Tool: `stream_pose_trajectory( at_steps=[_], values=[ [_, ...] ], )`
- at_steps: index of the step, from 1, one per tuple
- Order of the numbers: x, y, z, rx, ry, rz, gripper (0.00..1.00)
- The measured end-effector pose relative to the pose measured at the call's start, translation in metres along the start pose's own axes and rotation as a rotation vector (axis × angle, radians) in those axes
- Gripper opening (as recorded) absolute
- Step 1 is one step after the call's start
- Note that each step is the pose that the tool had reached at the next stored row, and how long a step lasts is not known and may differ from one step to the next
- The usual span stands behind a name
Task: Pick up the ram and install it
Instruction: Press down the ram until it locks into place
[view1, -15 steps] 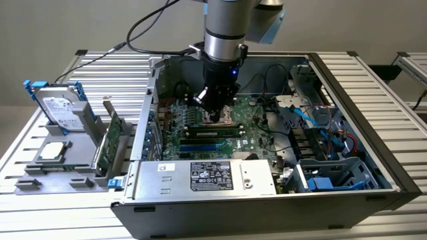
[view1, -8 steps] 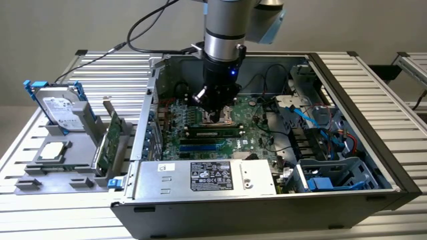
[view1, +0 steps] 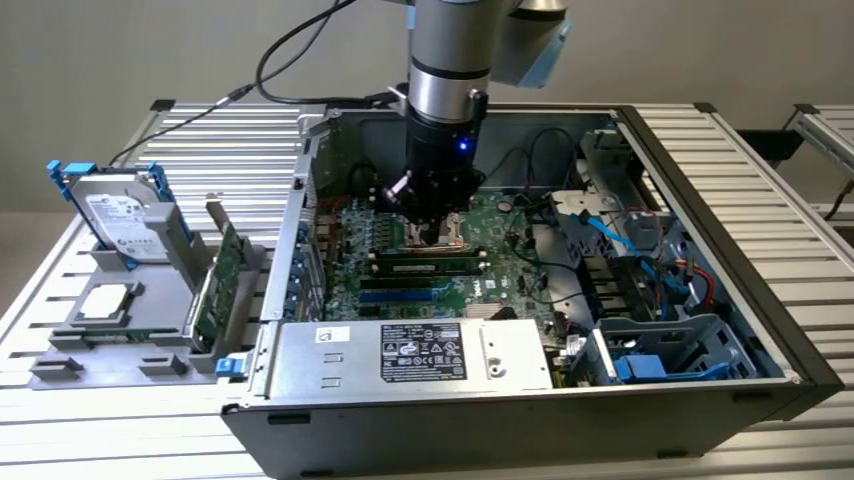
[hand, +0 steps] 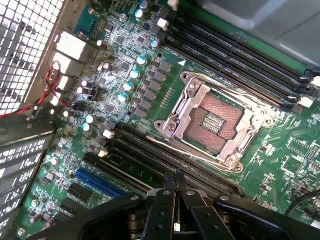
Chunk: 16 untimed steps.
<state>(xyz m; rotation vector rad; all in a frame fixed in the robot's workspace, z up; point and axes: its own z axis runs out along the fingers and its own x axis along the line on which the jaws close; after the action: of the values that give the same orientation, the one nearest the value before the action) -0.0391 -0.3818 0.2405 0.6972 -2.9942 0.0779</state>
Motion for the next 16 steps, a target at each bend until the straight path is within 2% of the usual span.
stream_pose_trajectory(
  at_steps=[16],
  values=[
    [0.0000,0.0000,0.0001,-0.0103,-0.0005,0.210,0.11]
  ],
)
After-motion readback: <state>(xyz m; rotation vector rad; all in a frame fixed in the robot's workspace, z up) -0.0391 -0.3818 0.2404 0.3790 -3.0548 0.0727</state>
